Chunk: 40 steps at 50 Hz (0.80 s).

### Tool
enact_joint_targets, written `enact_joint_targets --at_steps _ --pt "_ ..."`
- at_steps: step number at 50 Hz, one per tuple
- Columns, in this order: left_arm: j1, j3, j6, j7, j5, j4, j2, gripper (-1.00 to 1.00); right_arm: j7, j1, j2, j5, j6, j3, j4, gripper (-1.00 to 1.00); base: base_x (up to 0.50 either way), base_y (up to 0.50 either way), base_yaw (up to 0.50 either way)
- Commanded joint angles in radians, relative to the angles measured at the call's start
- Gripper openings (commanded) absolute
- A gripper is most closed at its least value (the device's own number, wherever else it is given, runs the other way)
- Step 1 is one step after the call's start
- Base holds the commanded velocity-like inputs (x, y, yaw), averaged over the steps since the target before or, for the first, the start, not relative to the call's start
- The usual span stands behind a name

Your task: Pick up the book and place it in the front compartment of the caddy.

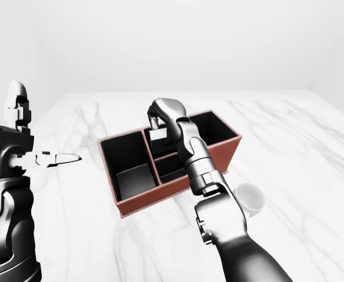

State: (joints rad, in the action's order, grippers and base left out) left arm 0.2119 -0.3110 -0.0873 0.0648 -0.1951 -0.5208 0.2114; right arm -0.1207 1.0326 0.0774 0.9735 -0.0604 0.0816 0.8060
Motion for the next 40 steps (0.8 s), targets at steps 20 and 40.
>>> enact_joint_targets --at_steps 20,40 --pt "0.002 0.002 0.0 -0.001 0.001 0.003 0.0 1.0 0.106 0.042 0.009 0.022 -0.027 -0.012 0.08 -1.0 0.0 0.0 0.0" --pt "0.001 0.003 0.0 0.001 0.003 0.004 -0.001 1.0 0.167 0.055 0.009 0.026 -0.027 -0.009 0.136 -1.0 0.0 0.0 0.0"
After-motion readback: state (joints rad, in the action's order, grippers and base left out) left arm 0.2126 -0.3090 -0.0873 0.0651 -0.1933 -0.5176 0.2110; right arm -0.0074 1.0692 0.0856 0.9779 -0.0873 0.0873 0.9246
